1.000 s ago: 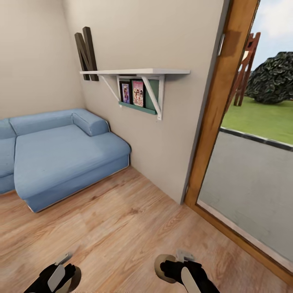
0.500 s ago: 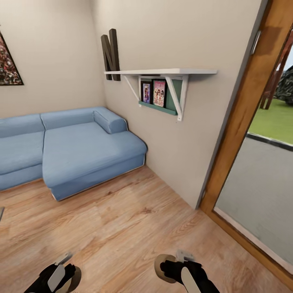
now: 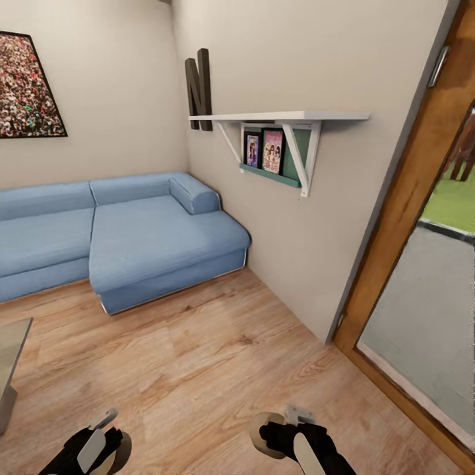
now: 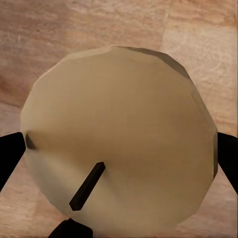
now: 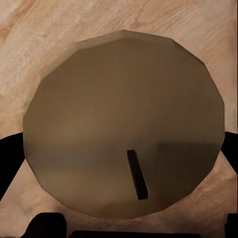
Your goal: Place each of the two pumpkins and all three candles from the living room inside a cabinet in the living room (use any cabinet), then make sure every cabinet is closed, and position the cauldron so it is next to a table in the living room.
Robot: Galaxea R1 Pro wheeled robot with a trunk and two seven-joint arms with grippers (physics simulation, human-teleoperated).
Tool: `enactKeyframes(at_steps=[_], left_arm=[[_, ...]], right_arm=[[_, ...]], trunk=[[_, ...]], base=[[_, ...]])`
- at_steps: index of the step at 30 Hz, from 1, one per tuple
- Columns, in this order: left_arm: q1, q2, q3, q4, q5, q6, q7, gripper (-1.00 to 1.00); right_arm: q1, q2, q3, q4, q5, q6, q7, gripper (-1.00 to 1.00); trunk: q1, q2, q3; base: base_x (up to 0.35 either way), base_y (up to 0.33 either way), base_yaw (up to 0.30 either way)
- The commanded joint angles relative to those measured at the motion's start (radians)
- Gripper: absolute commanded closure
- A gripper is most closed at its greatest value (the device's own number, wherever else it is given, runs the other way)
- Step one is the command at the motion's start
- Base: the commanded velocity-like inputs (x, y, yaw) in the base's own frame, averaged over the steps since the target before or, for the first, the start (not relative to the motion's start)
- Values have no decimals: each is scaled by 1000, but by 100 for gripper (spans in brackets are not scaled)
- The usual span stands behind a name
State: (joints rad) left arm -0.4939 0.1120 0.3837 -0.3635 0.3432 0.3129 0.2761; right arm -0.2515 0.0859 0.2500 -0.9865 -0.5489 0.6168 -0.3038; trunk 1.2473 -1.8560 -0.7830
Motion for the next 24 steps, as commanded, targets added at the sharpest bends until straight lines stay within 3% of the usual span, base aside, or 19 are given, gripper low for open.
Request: enactKeyframes(at_steps=[1, 12, 24], left_arm=[[0, 0, 0, 0, 0, 0, 0, 100], [1, 0, 0, 0, 0, 0, 0, 100], [2, 0, 0, 0, -1, 0, 0, 100]], right_arm=[[0, 0, 0, 0, 0, 0, 0, 100], [0, 0, 0, 0, -2, 0, 0, 100], [0, 3, 0, -1, -1, 0, 0, 100]], trunk=[[0, 0, 0], [0, 0, 0], [0, 0, 0]], base=[[-146, -232, 6], [-169, -258, 24], [-52, -72, 266]])
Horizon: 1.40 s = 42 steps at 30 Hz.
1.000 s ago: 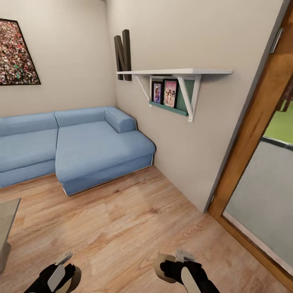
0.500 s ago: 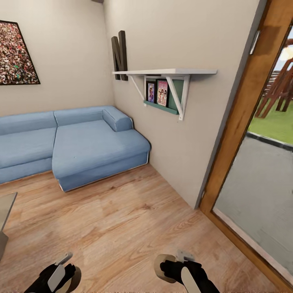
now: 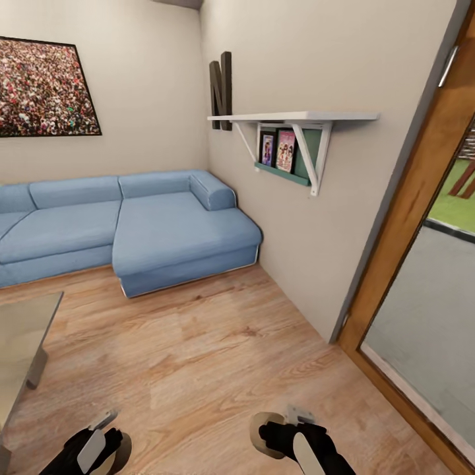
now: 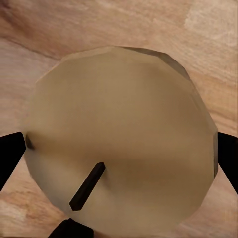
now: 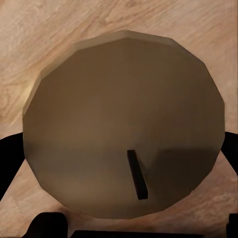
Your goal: Place each of the two pumpkins and all three candles from the living room inside a cabinet in the living room (use any cabinet), then make sure every cabinet is closed, and position the cauldron so it is next to a table in the living room.
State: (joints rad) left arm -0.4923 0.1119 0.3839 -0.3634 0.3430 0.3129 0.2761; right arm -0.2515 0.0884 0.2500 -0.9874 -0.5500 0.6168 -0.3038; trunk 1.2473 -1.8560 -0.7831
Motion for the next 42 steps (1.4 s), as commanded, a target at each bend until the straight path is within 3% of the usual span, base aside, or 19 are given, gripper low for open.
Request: enactKeyframes(at_steps=[1, 21, 28, 34, 42], left_arm=[[0, 0, 0, 0, -1, 0, 0, 100], [6, -1, 1, 0, -1, 1, 1, 100], [6, -3, 1, 0, -1, 2, 2, 100], [6, -3, 1, 0, -1, 2, 2, 100], [6, -3, 1, 0, -1, 2, 2, 100]], right_arm=[[0, 0, 0, 0, 0, 0, 0, 100], [0, -3, -1, 1, 1, 1, 0, 100], [0, -5, -2, 8, 1, -10, -1, 100], [-1, -4, -3, 136, 2, -79, 0, 100], [-2, -5, -3, 153, 2, -83, -6, 100]], trunk=[[0, 0, 0], [0, 0, 0], [-27, 49, 22], [-50, 91, 41], [-81, 147, 66]], base=[[-1, -2, 291], [22, -43, 282], [0, 0, 39], [0, 0, 1], [0, 0, 0]])
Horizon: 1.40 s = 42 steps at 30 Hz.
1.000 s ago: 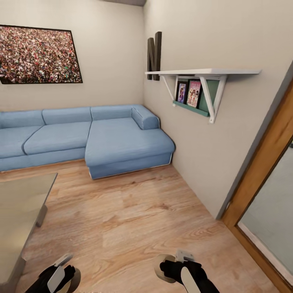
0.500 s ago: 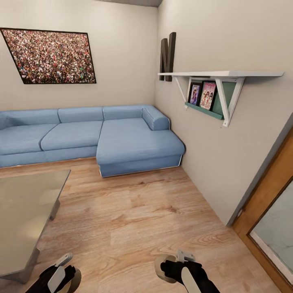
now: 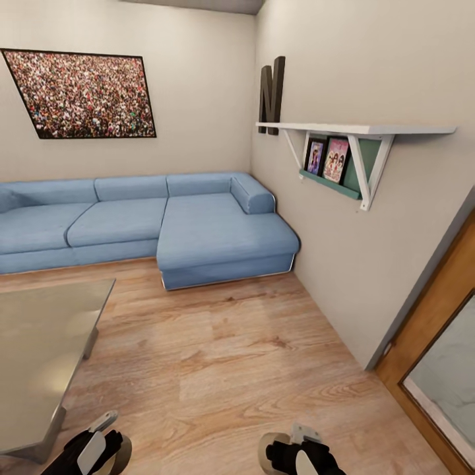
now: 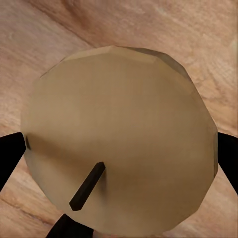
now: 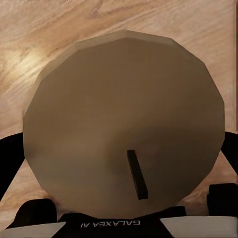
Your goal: Place each of the two pumpkins and all three candles from the living room inside a cabinet in the living room (use any cabinet), then make sure every cabinet is closed, and position the cauldron so it is next to a table in the living room.
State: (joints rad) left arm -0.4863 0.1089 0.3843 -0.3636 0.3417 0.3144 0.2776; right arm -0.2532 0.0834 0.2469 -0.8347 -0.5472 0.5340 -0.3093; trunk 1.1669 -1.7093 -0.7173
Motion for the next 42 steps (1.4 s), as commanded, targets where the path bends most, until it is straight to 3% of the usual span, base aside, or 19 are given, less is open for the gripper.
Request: enactKeyframes(at_steps=[1, 6, 8, 10, 13, 15, 18, 20, 25, 26, 29, 35, 42], left_arm=[[0, 0, 0, 0, 0, 0, 0, 100], [0, 0, -1, 0, -14, -1, 0, 100], [0, 0, -1, 0, -54, -1, 0, 100], [0, -1, 0, 5, -129, -3, 0, 100], [0, -1, 0, 33, -182, -7, -1, 100], [0, -1, 1, 61, -199, -29, -1, 100], [0, -2, 1, 127, -209, -102, -1, 100], [0, -8, 1, 171, -218, -152, -2, 100], [5, -13, 1, 196, -233, -179, -2, 100], [12, -15, 1, 207, -234, -244, -2, 100], [15, -17, 1, 236, -235, -286, -2, 100], [15, -37, 1, 245, -237, -299, 0, 100], [15, -42, 1, 245, -237, -301, 0, 100]], right_arm=[[0, 0, 0, 0, 0, -1, -1, 100], [0, -2, 0, 3, -1, -4, -4, 100], [0, -3, 0, 16, -2, -17, -5, 100], [0, -3, 0, 61, -3, -51, -6, 100], [0, -2, 0, 123, -1, -87, -15, 100], [0, -3, 1, 154, 0, -112, -21, 100], [1, -7, 1, 171, 0, -138, -23, 100], [1, -25, 2, 175, 1, -150, -25, 100], [2, -37, 3, 176, 1, -192, -23, 100], [2, -37, 4, 177, 1, -201, -21, 100], [2, -37, 4, 177, 1, -204, -21, 100], [2, -36, 5, 177, 1, -204, -23, 100], [2, -32, 6, 177, 1, -204, -25, 100]], trunk=[[-4, 7, 3], [-23, 42, 19], [-31, 56, 25], [-38, 70, 31], [-50, 91, 41], [-58, 105, 47], [-69, 126, 56], [-77, 140, 63], [-96, 175, 78], [-100, 182, 82], [-104, 189, 85], [-104, 189, 85], [-104, 189, 85]], base=[[0, 0, 0], [0, 0, 0], [0, 0, 0], [0, 0, 0], [0, 0, 0], [0, 0, 0], [0, 0, 0], [0, 0, 0], [0, 0, 0], [0, 0, 0], [0, 0, 0], [0, 0, 0], [0, -85, 22]])
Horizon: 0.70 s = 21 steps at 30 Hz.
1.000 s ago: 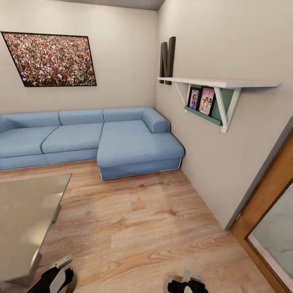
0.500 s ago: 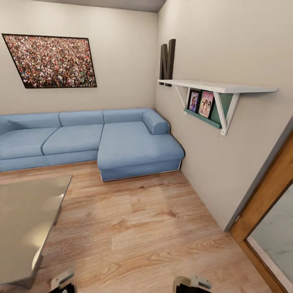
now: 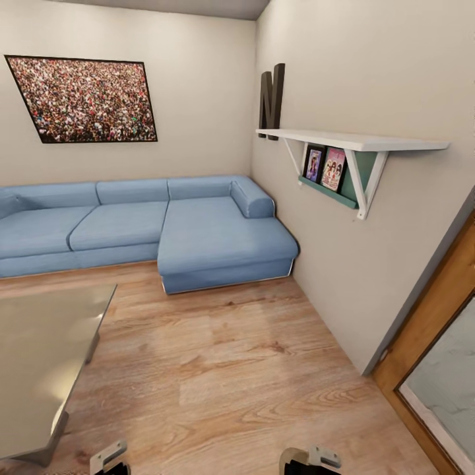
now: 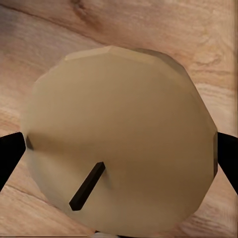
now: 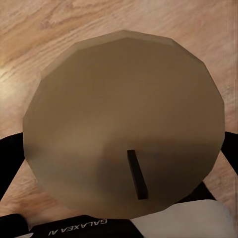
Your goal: Place each of the two pumpkins and all three candles from the living room inside a cabinet in the living room (use any cabinet), then make sure every cabinet is closed, and position the cauldron so it is next to a table in the living room.
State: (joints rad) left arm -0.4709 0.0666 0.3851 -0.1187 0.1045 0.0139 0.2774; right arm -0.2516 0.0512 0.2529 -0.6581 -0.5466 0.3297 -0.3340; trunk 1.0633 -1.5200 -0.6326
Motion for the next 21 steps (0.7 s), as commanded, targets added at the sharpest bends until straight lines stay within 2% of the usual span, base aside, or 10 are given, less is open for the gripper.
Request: enactKeyframes(at_steps=[1, 6, 13, 21], left_arm=[[0, 0, 0, 0, 0, 0, 0, 100], [0, -1, 0, 0, 0, 0, -1, 100], [0, -1, 0, 0, 0, 0, -1, 100], [0, -1, 0, 0, 0, 0, -1, 100]], right_arm=[[0, 1, 0, 0, 0, 0, 0, 100], [0, 2, 0, 0, 0, 0, 0, 100], [0, 4, 4, 0, 0, 0, -1, 100], [0, 0, 71, 0, 0, -1, -24, 100]], trunk=[[0, 0, 0], [0, 0, 0], [0, 0, 0], [0, 0, 0]], base=[[0, -246, 160], [0, -230, 246], [-23, -35, 285], [-51, -5, 289]])
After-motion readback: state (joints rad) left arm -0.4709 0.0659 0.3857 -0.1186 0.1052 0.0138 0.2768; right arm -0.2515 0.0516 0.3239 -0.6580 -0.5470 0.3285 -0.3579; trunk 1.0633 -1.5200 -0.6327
